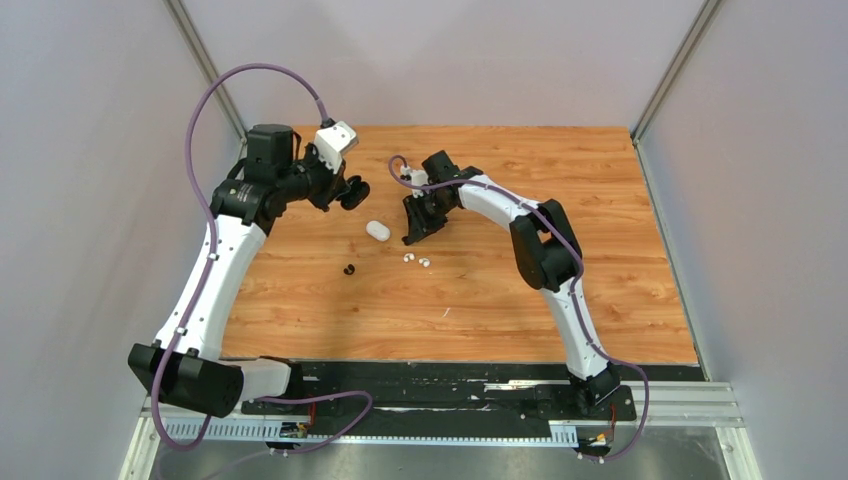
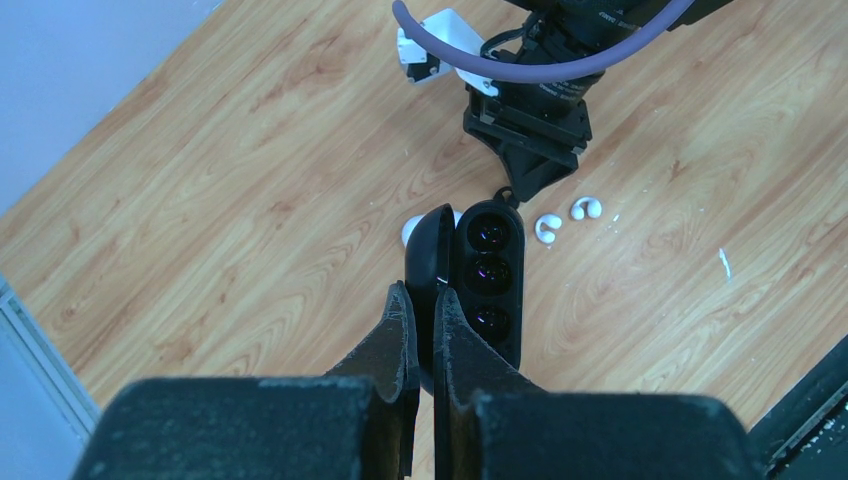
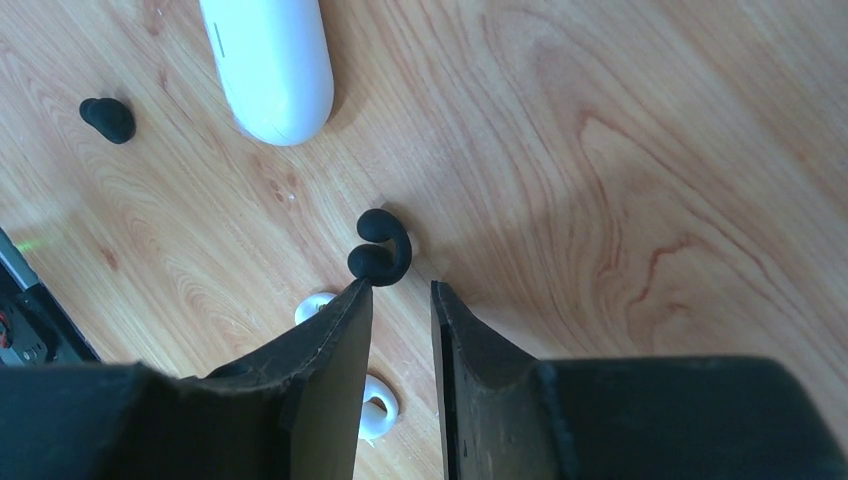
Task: Insert the wireless bluetooth earbuds into the charging case
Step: Pick up the left earbud from the center of the board.
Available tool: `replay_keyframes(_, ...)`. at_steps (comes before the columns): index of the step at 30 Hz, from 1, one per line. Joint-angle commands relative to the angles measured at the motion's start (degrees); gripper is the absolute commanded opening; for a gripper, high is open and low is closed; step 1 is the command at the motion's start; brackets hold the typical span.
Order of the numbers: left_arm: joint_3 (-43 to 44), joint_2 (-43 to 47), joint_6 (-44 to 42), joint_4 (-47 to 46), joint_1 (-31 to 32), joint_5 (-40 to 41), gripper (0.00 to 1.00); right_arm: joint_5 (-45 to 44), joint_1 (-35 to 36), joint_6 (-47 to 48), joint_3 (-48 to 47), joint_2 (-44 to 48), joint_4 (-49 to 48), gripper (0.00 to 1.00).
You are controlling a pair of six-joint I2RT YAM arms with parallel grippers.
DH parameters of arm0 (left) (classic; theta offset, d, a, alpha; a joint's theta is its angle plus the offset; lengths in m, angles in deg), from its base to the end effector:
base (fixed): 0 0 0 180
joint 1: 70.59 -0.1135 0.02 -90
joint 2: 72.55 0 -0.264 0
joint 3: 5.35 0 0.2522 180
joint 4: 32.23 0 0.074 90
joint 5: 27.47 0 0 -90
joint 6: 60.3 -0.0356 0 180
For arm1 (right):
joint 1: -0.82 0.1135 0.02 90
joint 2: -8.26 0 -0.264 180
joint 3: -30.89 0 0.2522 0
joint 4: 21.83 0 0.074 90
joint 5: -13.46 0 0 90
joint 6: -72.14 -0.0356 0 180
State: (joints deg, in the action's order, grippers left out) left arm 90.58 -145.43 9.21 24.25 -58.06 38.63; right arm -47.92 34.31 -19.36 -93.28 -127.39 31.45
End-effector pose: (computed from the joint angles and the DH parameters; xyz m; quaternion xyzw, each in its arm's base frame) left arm 0.2539 -0.0712 0.4058 0.3389 0.7981 -0.1497 0.4751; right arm 0.4083 0.2906 0.1527 -0.3125 0.8941 0.2937 0.1294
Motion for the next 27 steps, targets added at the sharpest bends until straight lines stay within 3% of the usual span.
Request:
replay_keyframes(1, -0.15, 0.95, -0.88, 0.02, -0.37, -1.1, 0.0, 0.19, 0.42, -0.66, -2.17, -2.06, -2.92, 0.31)
replay_keyframes(27, -2.1, 0.98, 0.38, -0.53, -0.36, -2.39, 0.0, -3.4, 1.7, -1.67, -4.64, -3.37, -5.03, 0.29)
